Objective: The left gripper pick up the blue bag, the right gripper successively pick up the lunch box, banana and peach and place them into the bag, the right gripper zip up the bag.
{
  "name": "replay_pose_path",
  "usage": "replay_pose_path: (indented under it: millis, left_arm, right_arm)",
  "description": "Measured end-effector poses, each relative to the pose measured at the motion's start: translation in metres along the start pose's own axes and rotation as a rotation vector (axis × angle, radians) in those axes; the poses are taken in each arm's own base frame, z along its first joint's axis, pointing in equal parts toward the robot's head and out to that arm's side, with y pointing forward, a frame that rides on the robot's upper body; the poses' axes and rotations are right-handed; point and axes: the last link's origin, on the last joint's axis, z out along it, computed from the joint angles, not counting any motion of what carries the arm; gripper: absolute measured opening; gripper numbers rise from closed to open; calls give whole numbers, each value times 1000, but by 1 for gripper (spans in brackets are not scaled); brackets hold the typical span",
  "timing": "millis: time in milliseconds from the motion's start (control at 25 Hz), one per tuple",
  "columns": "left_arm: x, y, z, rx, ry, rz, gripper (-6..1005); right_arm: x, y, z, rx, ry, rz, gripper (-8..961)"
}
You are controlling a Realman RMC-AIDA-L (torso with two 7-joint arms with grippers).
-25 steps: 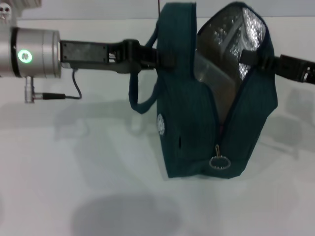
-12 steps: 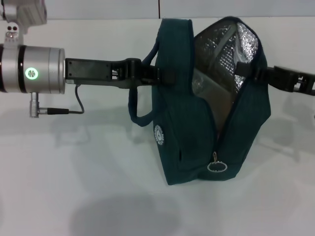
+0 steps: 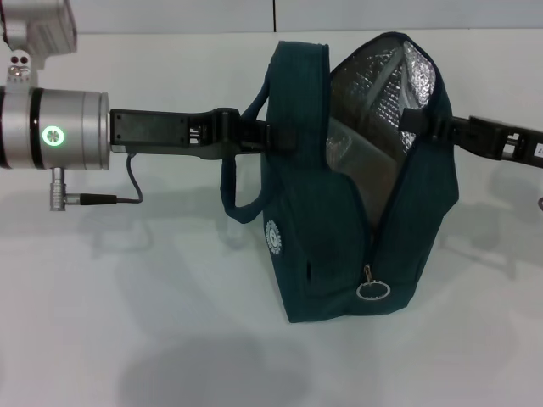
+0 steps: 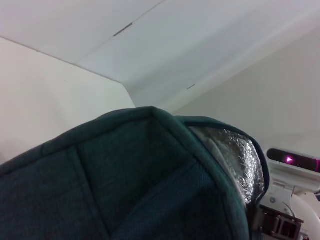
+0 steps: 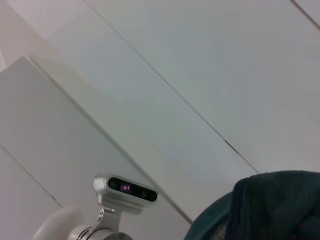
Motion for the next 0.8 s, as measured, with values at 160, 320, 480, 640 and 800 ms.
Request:
replay_pose_path:
  millis: [160, 320, 480, 640, 800]
  left_arm:
    - [0, 0, 0, 1, 0, -1, 32]
    - [0, 0, 0, 1, 1, -1, 32]
    - [-1, -2, -1, 5, 5, -5, 32]
    - [-2, -2, -2, 6, 8, -7, 32]
    - [-2, -2, -2, 6, 8, -7, 32]
  right_arm:
    - [1, 1, -3, -3, -9, -9, 126]
    - [2, 1, -8, -1, -14, -10, 245]
    - [4, 2, -14, 3, -21, -7, 453]
    - [5, 3, -20, -1, -33, -7, 633]
    - [3, 7, -27, -19, -56, -13, 776]
